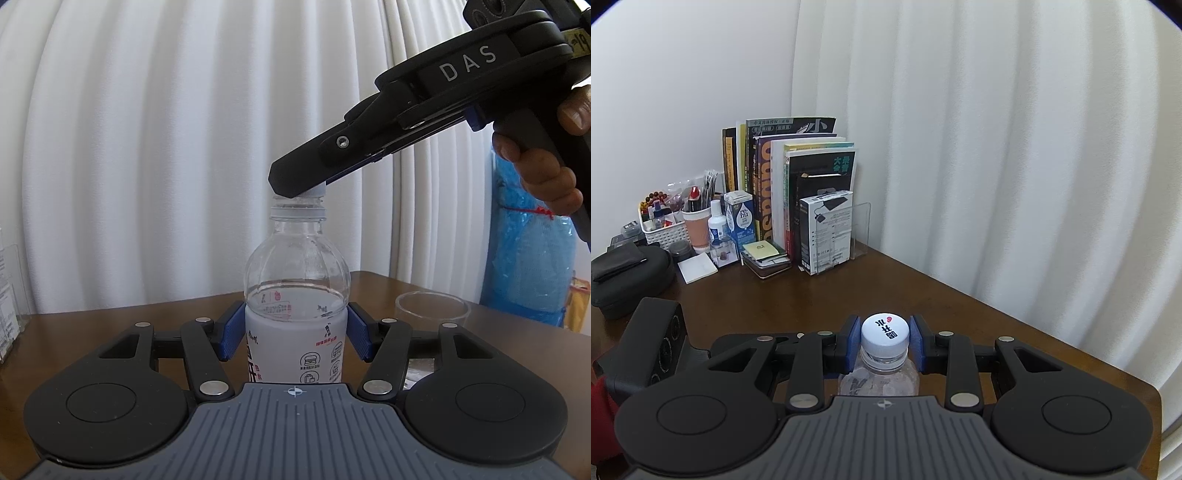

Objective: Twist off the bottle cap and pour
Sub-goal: 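Close the left tool around the bottle while the right tool sets the cap on its mouth, then twist the cap on the bottle neck with the right tool, then regrip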

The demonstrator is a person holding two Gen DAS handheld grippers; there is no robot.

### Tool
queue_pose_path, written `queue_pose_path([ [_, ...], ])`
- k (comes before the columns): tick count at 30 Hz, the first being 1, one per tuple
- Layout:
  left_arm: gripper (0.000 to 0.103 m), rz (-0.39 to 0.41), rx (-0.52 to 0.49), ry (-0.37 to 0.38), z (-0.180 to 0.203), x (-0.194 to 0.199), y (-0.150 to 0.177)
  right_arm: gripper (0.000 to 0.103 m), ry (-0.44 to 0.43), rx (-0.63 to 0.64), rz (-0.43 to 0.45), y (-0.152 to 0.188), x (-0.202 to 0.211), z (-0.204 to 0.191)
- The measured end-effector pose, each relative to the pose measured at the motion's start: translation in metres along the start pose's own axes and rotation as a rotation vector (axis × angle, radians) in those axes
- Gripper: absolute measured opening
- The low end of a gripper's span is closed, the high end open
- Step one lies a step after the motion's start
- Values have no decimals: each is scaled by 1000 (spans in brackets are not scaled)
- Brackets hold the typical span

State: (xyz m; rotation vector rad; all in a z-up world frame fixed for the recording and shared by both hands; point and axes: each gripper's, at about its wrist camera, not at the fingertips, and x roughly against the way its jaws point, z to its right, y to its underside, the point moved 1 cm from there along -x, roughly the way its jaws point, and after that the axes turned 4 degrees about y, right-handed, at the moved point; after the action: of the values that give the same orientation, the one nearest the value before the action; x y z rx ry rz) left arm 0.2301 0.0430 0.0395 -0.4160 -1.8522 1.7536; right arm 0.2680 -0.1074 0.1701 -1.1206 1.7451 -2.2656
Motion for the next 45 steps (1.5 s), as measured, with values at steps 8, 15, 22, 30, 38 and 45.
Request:
queue_pose_path([
  [8,58,-4,-10,-3,1,1,0,32,-19,-27,5,4,0,4],
  [15,58,-2,-10,-4,1,1,1,32,-41,-56,26,9,0,9],
  [22,58,-3,-12,-3,2,1,2,32,-35,-31,31,9,1,8],
  [30,58,-3,-12,-2,2,0,2,43,-31,-22,36,10,0,4],
  [38,58,-6,-15,-8,7,1,3,45,-15,14,44,14,5,-6],
  [45,58,-9,-15,-8,7,0,2,48,-18,43,41,19,15,-15],
])
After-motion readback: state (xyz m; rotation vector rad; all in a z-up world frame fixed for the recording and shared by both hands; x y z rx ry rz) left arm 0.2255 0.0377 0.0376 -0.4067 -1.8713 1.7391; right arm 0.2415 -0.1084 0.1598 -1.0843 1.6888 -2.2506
